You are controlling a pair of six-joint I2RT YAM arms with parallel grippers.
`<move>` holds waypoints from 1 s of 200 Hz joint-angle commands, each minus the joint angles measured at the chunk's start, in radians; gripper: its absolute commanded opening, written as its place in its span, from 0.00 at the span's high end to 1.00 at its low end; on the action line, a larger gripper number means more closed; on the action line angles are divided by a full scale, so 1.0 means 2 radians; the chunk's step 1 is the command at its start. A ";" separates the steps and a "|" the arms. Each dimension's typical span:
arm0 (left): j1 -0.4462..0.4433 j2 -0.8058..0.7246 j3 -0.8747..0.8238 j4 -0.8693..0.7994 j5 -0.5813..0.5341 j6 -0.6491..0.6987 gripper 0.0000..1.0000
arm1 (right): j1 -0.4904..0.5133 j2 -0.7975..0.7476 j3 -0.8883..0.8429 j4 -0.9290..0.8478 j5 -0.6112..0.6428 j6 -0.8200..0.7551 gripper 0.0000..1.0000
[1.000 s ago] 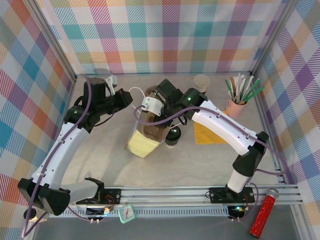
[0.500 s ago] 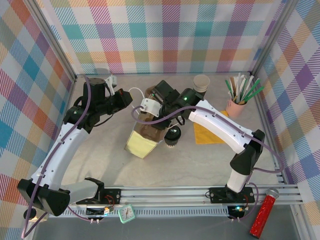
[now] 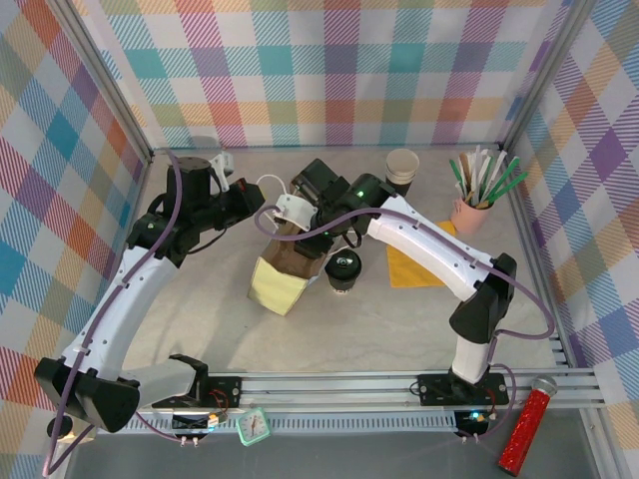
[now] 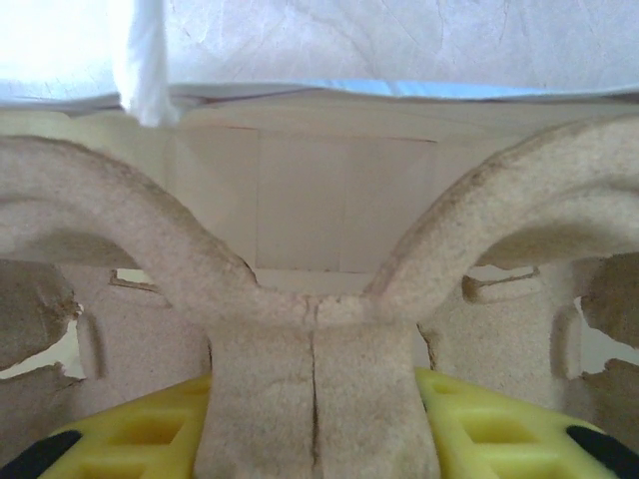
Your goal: Pack the takeout coffee
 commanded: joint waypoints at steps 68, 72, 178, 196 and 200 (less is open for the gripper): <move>0.005 -0.007 -0.012 0.011 -0.002 -0.010 1.00 | 0.011 -0.027 -0.034 0.037 -0.062 0.016 0.55; 0.005 -0.007 -0.012 0.010 -0.002 -0.010 1.00 | 0.011 -0.025 -0.035 0.037 -0.060 0.017 0.55; 0.005 -0.009 -0.013 -0.005 -0.041 -0.012 1.00 | 0.031 -0.048 -0.043 0.068 0.030 -0.002 0.55; 0.005 -0.007 -0.013 -0.003 -0.041 -0.013 1.00 | 0.031 -0.047 -0.044 0.064 0.022 -0.001 0.55; 0.005 -0.006 -0.012 -0.003 -0.039 -0.013 1.00 | 0.032 -0.046 -0.043 0.063 0.021 0.000 0.55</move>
